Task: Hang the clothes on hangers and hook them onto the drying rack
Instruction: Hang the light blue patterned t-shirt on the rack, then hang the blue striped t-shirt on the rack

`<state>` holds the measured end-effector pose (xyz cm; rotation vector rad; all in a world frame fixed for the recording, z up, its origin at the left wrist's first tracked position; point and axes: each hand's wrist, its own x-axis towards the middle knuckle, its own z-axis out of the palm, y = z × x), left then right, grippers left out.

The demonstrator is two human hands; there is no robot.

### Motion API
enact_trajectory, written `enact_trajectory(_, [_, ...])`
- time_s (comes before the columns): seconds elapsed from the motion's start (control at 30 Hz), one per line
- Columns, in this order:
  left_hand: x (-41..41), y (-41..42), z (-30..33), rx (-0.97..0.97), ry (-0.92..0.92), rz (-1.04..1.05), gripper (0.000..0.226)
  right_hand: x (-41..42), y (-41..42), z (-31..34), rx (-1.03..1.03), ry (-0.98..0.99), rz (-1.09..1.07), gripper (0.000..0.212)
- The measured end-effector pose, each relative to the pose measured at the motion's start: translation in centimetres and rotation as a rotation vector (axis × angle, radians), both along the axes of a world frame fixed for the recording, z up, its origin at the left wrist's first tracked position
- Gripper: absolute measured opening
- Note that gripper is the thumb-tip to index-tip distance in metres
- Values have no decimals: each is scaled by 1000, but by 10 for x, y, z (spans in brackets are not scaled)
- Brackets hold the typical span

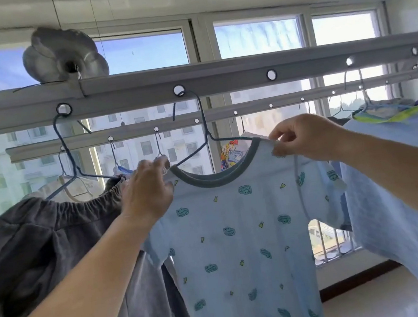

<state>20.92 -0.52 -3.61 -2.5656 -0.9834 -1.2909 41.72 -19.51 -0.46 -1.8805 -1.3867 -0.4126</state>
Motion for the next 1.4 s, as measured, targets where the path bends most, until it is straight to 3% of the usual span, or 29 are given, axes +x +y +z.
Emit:
enact_trajectory(0.17, [33,-44,2,314,-205,-169,57,7,-15,1,32,14,27,39])
enact_trajectory(0.37, [83,-102,5,398,-194,-441,50,35,-36,-1,142,-24,-147,26])
enact_trajectory(0.6, [148,-147,6,282,-142,-614,47,84,-56,-6,154,-189,-439,23])
enact_trajectory(0.77, [189,-160,6,70,-144,-624,45,115,-60,-10,-20,-264,-667,28])
enact_trajectory(0.9, [224,-162,6,-235,-185,-615,44,138,-66,-9,-127,-228,-676,22])
enact_trajectory(1.03, [254,-156,5,-403,-166,-537,43,163,-75,-8,-99,-257,-598,35])
enact_trajectory(1.2, [278,-147,14,-381,-164,-493,44,173,-83,-2,-94,-260,-619,39])
enact_trajectory(1.3, [299,-136,24,-268,-37,-442,48,177,-79,1,-91,-304,-673,38])
enact_trajectory(1.4, [317,-129,31,-333,6,-592,42,182,-69,1,-42,-289,-594,29])
